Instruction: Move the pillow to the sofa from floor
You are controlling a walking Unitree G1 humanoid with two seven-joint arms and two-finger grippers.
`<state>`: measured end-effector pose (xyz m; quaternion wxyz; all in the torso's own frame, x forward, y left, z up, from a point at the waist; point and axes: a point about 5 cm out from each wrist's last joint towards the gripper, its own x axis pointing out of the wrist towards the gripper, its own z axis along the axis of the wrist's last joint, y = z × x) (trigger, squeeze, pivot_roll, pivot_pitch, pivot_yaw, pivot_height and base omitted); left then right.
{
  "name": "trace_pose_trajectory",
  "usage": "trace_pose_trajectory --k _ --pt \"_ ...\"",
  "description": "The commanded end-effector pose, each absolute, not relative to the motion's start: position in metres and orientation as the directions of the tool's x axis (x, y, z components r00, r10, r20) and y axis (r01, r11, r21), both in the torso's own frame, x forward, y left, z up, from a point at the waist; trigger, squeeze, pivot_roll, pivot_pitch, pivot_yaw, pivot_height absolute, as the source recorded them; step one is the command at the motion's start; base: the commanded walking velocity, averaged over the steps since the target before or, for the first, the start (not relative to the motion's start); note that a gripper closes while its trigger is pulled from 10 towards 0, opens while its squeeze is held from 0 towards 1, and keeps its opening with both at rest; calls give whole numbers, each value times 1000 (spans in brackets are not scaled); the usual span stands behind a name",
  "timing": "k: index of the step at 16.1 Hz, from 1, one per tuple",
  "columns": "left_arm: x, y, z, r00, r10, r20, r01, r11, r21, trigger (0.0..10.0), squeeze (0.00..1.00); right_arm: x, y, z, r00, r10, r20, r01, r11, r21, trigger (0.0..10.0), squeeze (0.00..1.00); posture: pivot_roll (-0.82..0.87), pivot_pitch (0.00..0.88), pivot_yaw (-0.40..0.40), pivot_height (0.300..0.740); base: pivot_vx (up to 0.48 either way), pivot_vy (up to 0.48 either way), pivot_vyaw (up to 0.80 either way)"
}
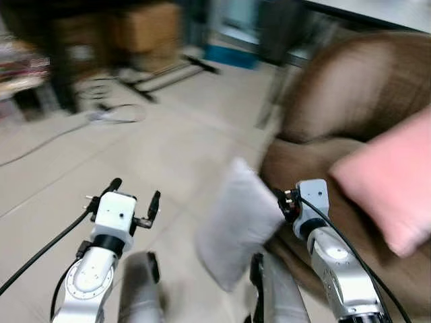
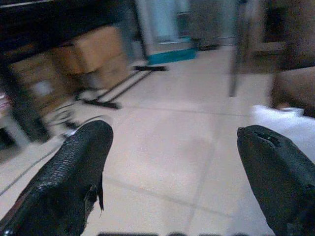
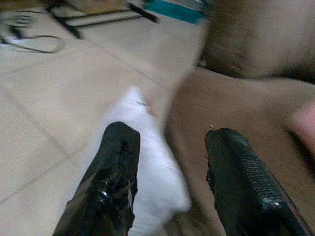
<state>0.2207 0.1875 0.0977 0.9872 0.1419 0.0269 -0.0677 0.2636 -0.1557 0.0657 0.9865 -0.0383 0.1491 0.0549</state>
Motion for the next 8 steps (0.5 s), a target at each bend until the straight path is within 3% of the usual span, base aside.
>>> trace_pose_trajectory --k 1,7,8 --pt "224 183 102 987 -151 -53 160 951 267 10000 0 264 -161 66 951 86 -296 -114 991 -76 10000 0 35 2 -80 527 311 0 0" --pt "224 183 103 986 -155 -53 164 949 269 10000 0 265 -160 65 949 94 -300 -126 988 -91 10000 0 37 4 -79 527 328 0 0" --pt "224 183 103 986 -156 -54 165 949 269 10000 0 263 -155 64 939 148 -310 -193 974 -120 10000 0 37 6 -79 527 304 0 0"
